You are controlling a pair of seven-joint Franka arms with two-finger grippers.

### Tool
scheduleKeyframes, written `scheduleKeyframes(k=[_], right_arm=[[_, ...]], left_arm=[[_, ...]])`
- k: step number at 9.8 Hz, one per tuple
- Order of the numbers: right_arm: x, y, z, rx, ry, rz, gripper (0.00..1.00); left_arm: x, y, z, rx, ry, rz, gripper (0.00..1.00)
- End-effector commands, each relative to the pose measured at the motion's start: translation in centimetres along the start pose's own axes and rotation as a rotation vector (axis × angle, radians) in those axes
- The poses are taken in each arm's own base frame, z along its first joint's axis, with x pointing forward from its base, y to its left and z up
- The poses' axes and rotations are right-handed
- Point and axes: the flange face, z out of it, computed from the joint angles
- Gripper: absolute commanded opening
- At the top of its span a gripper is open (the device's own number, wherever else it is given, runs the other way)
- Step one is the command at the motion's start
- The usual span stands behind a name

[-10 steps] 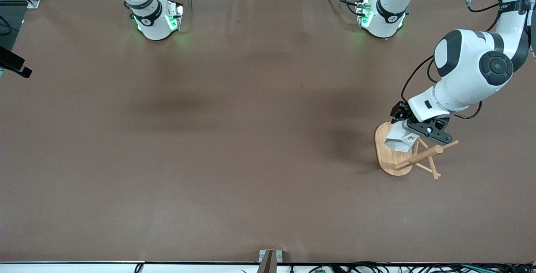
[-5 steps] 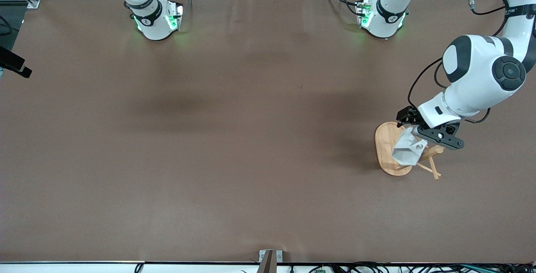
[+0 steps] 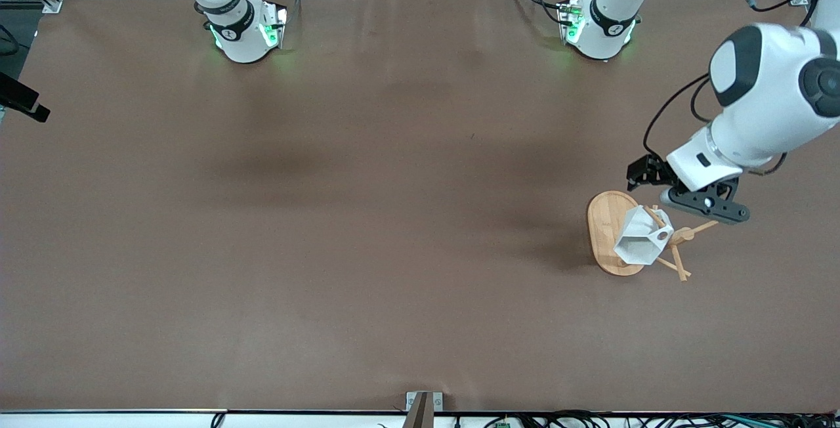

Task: Hang cup on rack
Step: 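Open the left gripper and lift it off the hanging cup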

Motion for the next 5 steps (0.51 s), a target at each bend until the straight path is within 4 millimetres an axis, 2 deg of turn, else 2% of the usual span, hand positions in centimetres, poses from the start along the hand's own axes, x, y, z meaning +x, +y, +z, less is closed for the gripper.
scheduleKeyframes(k=[1,3,4,5], right_arm=[[0.1,0.2,-0.3,-0.008,0.001,-0.009,1.00],[0.1,0.3,-0.3,-0.009,0.001,-0.007,1.00],[0.1,0.2,-0.3,-0.008,0.001,-0.007,1.00],[0.1,0.2,-0.3,-0.008,0.001,-0.009,1.00]], left_arm=[[-1.4,1.0,-5.1,0.048,-0.023,-0.093,1.00],[-1.7,-0.1,-11.1,0.104,0.017,-0.080,1.00],[-2.8,-0.9,-13.5,0.096,-0.010,-0.101,1.00],[-3.7,-1.6,-14.3,0.101,-0.042,-0.112,1.00]])
